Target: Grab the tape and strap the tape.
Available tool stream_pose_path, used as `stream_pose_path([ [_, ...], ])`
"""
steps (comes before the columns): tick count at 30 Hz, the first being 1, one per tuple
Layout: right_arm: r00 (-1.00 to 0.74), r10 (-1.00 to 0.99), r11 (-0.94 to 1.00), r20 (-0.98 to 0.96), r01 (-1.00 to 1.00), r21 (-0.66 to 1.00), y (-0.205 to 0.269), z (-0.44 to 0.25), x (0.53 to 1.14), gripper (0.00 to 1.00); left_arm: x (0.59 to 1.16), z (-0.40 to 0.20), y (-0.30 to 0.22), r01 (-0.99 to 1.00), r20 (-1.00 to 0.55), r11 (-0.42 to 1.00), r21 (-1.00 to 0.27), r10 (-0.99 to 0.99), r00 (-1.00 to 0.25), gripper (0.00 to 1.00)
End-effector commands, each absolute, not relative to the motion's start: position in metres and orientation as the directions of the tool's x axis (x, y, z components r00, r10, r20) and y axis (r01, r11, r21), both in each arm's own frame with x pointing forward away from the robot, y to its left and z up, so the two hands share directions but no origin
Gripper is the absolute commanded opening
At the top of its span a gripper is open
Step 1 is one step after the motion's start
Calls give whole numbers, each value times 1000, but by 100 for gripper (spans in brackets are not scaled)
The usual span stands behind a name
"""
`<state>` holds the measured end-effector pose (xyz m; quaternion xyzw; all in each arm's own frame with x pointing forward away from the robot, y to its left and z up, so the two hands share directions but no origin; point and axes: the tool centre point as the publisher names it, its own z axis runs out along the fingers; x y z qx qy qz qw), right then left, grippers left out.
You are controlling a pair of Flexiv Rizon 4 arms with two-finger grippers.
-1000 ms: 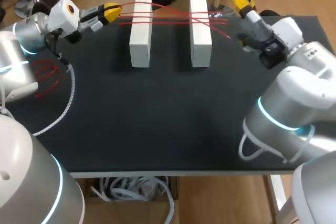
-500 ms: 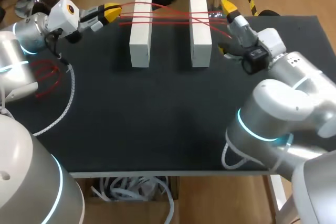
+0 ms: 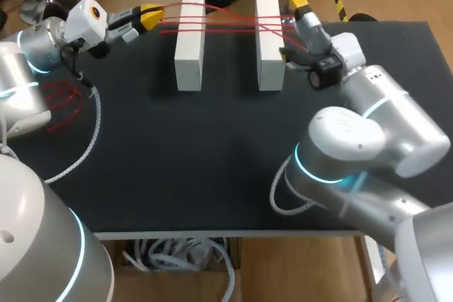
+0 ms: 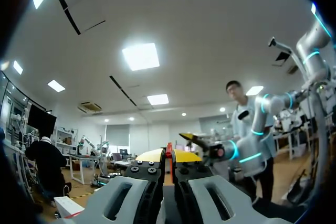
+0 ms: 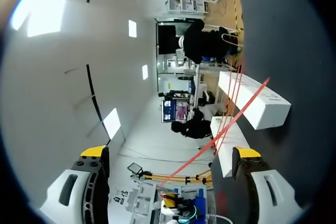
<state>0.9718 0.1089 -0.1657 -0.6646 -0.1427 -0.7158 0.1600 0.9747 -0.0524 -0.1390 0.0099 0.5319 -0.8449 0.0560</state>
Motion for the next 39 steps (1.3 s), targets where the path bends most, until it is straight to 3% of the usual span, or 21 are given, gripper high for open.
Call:
stream_pose_path([
  [1,-84,-62,-924,995,382,-26,117,-167,987,100,975,-140,-53,108,-79,-430,-896,-84,-993,0],
  [22,-152,-96,-948,984,317,-43,69,-138,1016,100,975,-140,-53,108,-79,-430,-896,-84,-993,0],
  [39,-146,-101,-947,984,318,-50,61,-146,1027,100,975,-140,-53,108,-79,-430,-896,-84,-993,0],
])
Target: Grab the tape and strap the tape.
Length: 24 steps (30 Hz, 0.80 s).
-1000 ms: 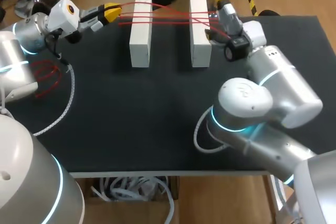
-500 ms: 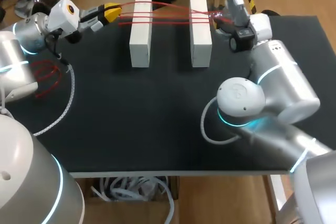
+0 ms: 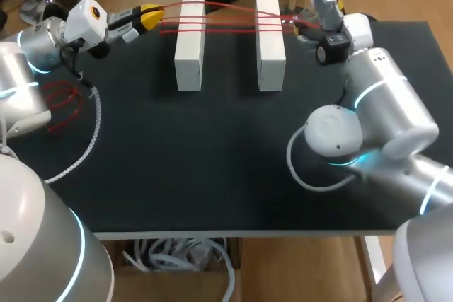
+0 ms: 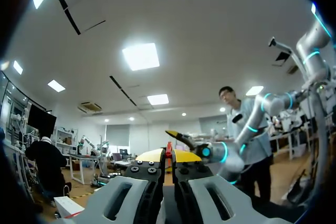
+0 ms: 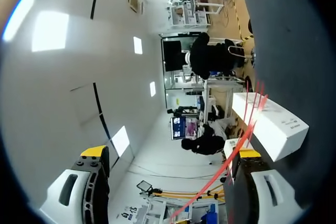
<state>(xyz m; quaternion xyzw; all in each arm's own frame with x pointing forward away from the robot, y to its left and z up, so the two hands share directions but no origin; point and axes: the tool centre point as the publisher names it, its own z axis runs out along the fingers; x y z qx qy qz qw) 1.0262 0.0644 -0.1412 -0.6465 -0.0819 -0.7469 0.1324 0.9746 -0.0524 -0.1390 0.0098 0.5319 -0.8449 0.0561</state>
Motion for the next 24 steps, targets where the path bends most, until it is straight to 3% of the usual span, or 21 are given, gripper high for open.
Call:
stream_pose_path([
  [1,-146,-106,-947,984,315,-55,62,-146,1027,100,975,-140,-53,108,-79,-430,-896,-84,-993,0],
  [15,-100,-203,-947,974,274,-169,70,-146,1026,100,975,-140,-53,108,-79,-430,-896,-84,-993,0],
  [24,-107,-134,-954,985,282,-99,75,-144,1020,100,975,-140,-53,108,-79,-430,-896,-84,-993,0],
])
